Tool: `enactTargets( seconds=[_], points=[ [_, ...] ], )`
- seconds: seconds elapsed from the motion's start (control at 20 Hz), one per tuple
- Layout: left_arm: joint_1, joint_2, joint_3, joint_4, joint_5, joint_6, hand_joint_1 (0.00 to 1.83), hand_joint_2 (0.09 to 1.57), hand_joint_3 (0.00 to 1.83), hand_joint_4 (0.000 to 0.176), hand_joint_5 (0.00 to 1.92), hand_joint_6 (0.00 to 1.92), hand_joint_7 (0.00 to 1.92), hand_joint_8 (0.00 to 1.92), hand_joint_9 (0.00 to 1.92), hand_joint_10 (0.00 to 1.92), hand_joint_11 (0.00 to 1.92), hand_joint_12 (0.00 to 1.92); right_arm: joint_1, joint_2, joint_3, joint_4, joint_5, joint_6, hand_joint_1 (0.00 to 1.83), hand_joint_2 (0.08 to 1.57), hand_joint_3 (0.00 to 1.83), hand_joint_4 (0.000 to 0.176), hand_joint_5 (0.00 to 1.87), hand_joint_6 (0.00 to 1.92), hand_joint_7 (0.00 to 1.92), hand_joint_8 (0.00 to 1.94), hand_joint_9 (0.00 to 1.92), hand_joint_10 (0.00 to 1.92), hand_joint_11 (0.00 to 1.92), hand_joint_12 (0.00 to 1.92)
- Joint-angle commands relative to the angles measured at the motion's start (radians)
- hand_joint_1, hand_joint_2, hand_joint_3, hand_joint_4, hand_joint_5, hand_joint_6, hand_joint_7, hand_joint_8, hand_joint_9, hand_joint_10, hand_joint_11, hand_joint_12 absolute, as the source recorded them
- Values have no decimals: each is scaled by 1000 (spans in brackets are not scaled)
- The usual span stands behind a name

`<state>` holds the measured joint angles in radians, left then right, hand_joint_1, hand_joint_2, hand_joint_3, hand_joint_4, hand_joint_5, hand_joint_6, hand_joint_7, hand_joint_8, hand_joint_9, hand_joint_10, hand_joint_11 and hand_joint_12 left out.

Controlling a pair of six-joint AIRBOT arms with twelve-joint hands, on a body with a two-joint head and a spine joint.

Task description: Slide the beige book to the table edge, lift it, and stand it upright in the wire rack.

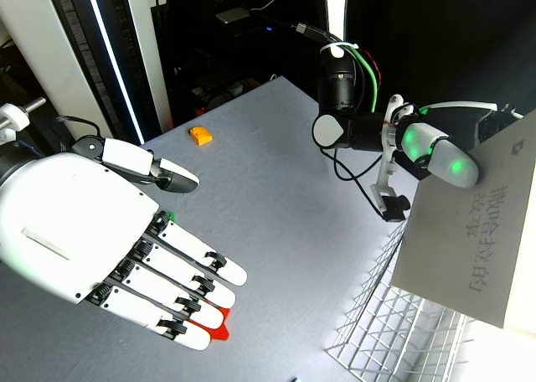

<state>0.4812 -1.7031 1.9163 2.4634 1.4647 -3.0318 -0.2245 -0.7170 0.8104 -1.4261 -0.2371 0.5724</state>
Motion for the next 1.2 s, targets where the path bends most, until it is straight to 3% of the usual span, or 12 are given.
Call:
enactTargets(
  seconds=[0.0,0.2,0.25,0.35,0.4,0.6,0.65,0.8,1.15],
  points=[
    [19,0,-1,-1,27,15,1155,1268,1,0,706,1279,723,1569,625,1388,468,1520,18,3,-1,-21,4,6,0,1107,0,0,0,0,0,0,0,0,0,0],
    [29,-7,-1,-18,16,15,1155,1260,0,0,722,1269,731,1537,632,1357,484,1503,19,1,-1,-21,4,7,0,1108,0,0,0,0,0,0,0,0,0,0],
    [27,-9,3,-13,6,15,1294,1251,1,0,718,1248,714,1492,648,1553,473,1498,19,-1,-1,-21,4,8,0,1108,0,0,0,0,0,0,0,0,0,0],
    [19,-16,16,-1,-13,15,1151,1263,1,0,722,1272,720,1543,615,1338,460,1478,20,-5,-1,-21,4,10,0,1118,0,0,0,0,0,0,0,0,0,0],
    [14,-20,22,1,-20,15,1296,1246,0,0,718,1237,730,1472,657,1533,480,1479,21,-7,-1,-21,4,11,0,1107,0,0,0,0,0,0,0,0,0,0],
    [5,-29,21,3,-36,15,1332,1241,0,0,717,1228,735,1454,667,1578,481,1471,21,-9,-1,-21,4,12,0,1110,0,0,0,0,0,0,0,0,0,0],
    [1,-33,17,3,-37,15,1174,1247,0,0,748,1219,749,1515,643,1340,483,1459,21,-9,-1,-21,4,12,0,1115,0,0,0,0,0,0,0,0,0,0],
    [-9,-45,13,7,-49,15,1178,1225,0,0,777,1185,794,1448,709,1282,559,1410,21,-10,-1,-21,4,14,0,1105,0,0,0,0,0,0,0,0,0,0],
    [-6,-55,-18,1,-86,15,1166,1244,0,0,748,1230,761,1492,668,1291,501,1447,23,-15,-1,-21,4,15,0,1105,0,0,0,0,0,0,0,0,0,0]
  ],
)
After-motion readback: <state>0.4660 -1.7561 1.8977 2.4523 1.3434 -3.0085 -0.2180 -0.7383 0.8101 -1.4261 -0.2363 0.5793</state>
